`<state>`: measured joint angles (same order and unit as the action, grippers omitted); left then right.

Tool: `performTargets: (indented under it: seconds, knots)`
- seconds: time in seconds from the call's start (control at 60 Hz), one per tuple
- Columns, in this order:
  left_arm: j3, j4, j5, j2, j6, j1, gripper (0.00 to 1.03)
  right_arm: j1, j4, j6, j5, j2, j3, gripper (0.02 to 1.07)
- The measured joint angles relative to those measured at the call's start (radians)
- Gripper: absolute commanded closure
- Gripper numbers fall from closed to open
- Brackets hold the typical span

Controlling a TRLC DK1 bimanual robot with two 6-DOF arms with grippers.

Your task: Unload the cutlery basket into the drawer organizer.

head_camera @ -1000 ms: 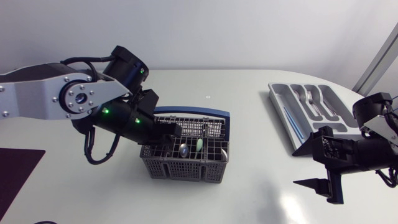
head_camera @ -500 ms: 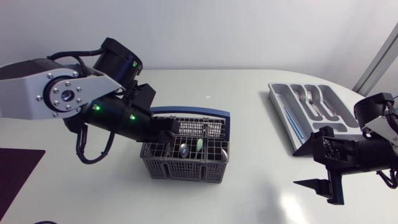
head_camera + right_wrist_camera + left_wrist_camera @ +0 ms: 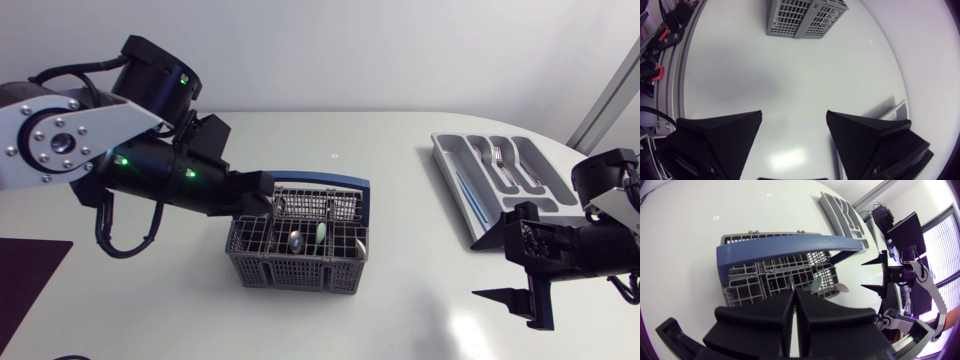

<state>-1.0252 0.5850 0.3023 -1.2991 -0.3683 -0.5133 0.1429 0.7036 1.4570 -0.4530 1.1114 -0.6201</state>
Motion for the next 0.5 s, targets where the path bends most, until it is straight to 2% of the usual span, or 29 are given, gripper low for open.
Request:
performTargets:
  seconds: [0.5]
  knots:
    - [0.000,0.000,-0.002,0.089,-0.010,0.000,0.99,-0.005,0.008,-0.004,0.000,-0.046,0.007,0.14]
